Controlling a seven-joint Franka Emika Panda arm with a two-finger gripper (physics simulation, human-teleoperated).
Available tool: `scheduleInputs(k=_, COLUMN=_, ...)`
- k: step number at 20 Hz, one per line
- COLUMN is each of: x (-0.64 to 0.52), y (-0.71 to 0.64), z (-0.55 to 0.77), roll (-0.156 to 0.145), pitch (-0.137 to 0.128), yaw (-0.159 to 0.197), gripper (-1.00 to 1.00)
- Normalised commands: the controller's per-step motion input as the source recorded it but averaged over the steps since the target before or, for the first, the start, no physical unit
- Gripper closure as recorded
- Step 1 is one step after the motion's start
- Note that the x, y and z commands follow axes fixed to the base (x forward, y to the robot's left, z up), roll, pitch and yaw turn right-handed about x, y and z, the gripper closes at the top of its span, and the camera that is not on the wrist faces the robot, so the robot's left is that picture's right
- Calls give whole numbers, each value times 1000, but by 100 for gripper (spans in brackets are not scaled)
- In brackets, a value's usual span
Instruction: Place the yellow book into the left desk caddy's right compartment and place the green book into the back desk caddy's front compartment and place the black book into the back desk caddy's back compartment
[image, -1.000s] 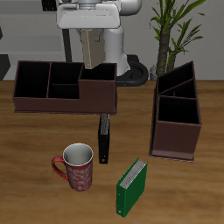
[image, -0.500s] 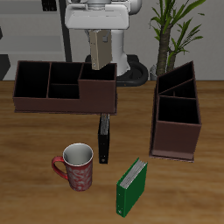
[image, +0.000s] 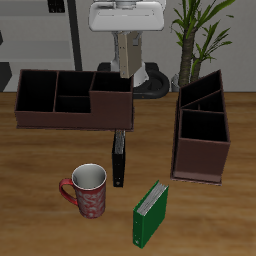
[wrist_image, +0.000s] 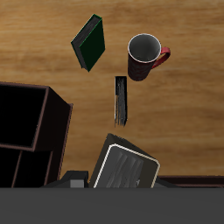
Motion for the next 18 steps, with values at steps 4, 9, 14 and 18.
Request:
scheduleInputs(k=4, x=49, y=453, z=124, roll=28, pitch=11, yaw=16, gripper=100)
scheduleInputs(k=9, x=193, y=461, z=56, roll=16, pitch=24, yaw=31, gripper=100)
scheduleInputs(k=14, x=317, y=403, z=54, roll=-25, pitch=22, yaw=36, gripper=100)
scheduleInputs(k=18, x=314, y=455, z=78, roll=-9, pitch=29, yaw=5, gripper=100)
